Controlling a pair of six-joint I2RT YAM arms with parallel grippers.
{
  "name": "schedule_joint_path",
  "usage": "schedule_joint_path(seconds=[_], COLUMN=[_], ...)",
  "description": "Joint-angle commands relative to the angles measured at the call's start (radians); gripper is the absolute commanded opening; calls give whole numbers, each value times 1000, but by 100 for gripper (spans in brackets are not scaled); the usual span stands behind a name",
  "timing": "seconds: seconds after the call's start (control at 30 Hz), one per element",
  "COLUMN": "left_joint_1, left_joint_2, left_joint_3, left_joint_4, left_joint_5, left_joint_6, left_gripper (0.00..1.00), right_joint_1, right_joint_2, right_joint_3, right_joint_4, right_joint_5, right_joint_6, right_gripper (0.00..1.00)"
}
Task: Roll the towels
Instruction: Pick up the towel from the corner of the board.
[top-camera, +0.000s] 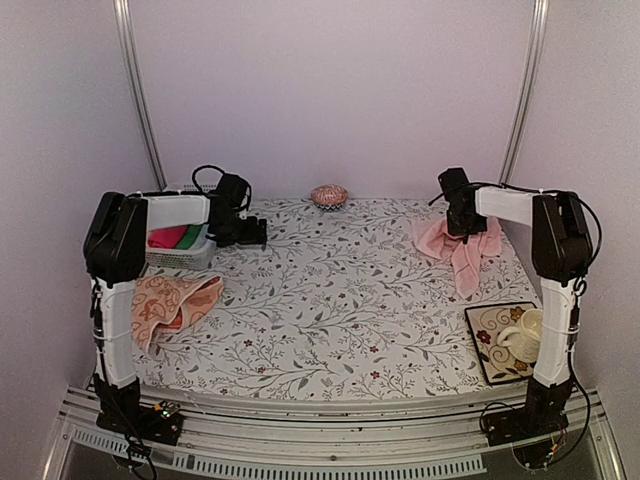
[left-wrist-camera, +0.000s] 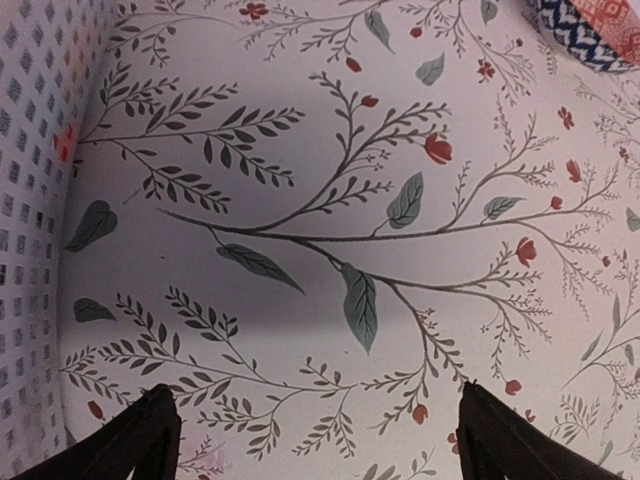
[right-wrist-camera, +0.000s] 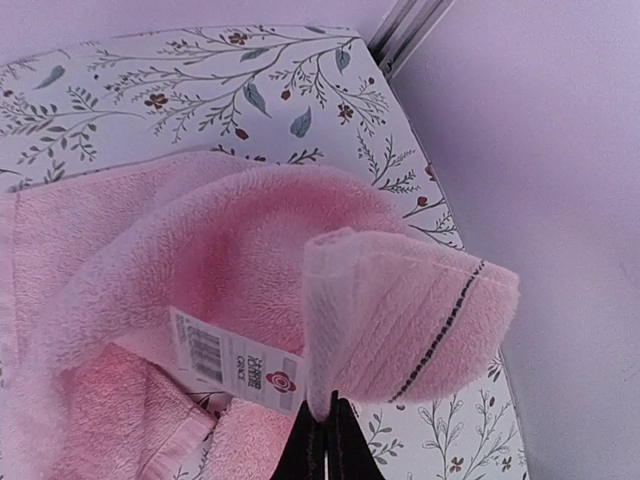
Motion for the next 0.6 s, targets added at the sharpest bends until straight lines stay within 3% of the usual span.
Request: schedule_joint_path(seconds=[0.0,0.33,0.47,0.57], left_joint_1=[4,-50,-50,-53], left_joint_2=[-62,-155,-153,-140], left_joint_3=[-13,17,37,54], left_joint_4=[43,163,151,158], left_joint_5=[93,331,261,314], left_joint_6=[22,115,123,123], left_gripper=[97,97,97,97], right_joint_1=[-5,22,59,76], right_joint_2=[-175,-405,-471,-515], right_joint_3=[-21,37,57,53], right_joint_4=[55,67,65,85], right_joint_5=[-128,-672,-882,-1158], right_joint_6=[-77,-329,-391,-402], right_gripper=[2,2,2,2])
